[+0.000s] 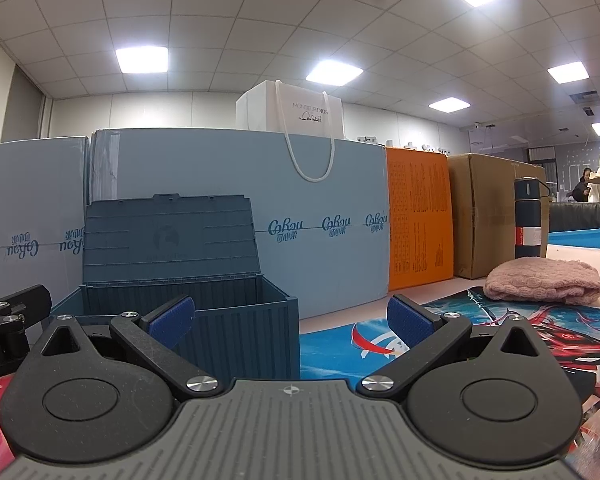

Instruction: Organize rigid objects

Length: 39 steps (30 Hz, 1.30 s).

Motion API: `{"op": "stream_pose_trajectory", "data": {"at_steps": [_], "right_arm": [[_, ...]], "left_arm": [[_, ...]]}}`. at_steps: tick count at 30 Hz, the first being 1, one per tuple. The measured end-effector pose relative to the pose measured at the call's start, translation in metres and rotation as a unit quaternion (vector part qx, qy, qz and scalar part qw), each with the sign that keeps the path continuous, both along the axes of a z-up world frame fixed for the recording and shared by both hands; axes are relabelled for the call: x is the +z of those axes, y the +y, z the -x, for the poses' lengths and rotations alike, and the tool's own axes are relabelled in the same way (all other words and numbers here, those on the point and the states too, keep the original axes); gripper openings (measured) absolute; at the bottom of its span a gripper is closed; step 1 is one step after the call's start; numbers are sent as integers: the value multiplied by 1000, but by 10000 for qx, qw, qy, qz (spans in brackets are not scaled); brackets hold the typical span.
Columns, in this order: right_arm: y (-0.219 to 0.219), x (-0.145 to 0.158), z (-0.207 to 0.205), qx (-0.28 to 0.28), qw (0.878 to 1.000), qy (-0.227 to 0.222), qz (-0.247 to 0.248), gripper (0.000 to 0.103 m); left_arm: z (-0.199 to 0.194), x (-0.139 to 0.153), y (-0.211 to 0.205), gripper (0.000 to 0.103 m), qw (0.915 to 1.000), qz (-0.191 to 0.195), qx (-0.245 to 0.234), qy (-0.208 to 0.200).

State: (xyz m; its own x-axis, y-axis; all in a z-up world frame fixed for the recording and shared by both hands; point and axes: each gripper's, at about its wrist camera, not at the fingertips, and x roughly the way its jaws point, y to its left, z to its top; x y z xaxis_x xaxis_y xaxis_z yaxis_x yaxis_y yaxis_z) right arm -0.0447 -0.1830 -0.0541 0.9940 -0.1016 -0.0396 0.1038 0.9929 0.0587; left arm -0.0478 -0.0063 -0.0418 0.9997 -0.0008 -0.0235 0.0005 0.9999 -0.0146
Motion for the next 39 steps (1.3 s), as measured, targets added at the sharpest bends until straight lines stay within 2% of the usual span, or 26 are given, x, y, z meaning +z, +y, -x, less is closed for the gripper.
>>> {"op": "stream_pose_trajectory", "data": {"at_steps": [21, 30, 39], "right_arm": [[0, 0, 0, 42, 10000, -2, 17, 103], [0, 0, 0, 43, 10000, 1, 13, 103], [0, 0, -1, 45, 10000, 5, 8, 103]], "left_arm": [[-1, 0, 1, 103, 10000, 0, 6, 44], [-4, 0, 1, 103, 9996, 1, 219, 159], [-3, -1, 2, 103, 9997, 11, 205, 145]]}}
